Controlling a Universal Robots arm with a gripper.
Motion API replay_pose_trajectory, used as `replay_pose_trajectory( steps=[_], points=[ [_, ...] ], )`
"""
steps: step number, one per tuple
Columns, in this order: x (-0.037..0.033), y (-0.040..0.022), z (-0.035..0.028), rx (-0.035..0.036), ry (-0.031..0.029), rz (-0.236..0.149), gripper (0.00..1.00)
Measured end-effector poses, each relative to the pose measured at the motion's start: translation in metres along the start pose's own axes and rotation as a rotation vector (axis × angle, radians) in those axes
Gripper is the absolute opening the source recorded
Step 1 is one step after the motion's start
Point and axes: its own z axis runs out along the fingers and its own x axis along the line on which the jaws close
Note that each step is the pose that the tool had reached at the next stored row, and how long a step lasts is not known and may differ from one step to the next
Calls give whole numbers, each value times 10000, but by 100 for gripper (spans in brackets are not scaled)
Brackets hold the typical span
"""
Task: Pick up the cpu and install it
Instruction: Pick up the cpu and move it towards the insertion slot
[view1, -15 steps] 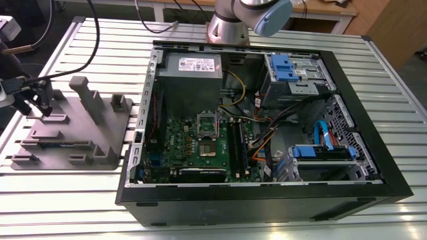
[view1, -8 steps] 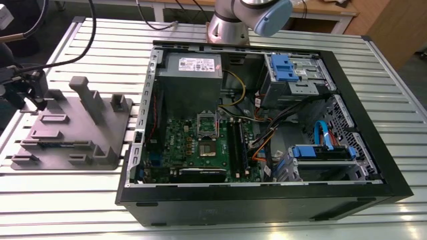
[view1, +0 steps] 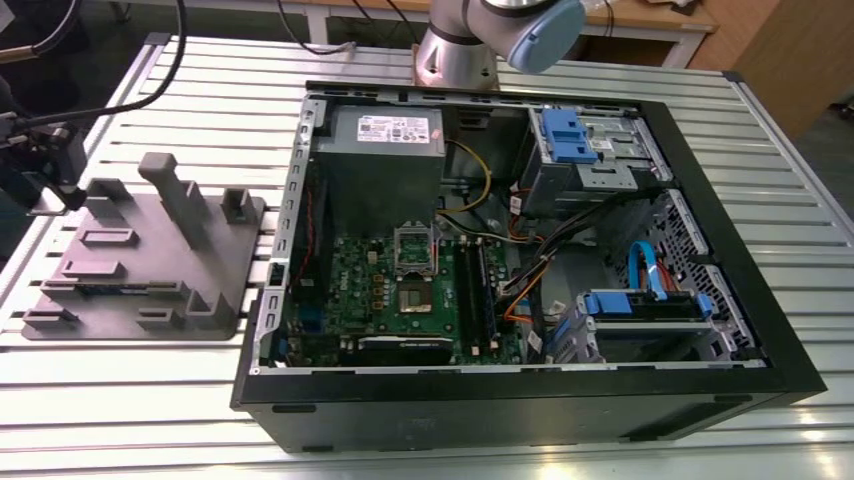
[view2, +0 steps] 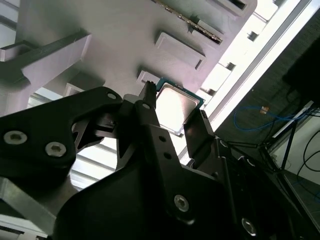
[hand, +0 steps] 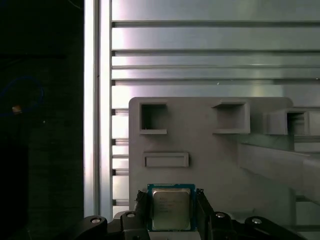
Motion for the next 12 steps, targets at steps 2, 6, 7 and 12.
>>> replay_pose_trajectory(
  steps=[2, 6, 7, 12],
  points=[
    [0, 1, -31, 0, 0, 0, 47],
    [-1, 1, -35, -1, -1, -1, 47],
    [0, 1, -35, 0, -1, 0, 47],
    [-1, 3, -64, 2, 3, 0, 47]
  ],
)
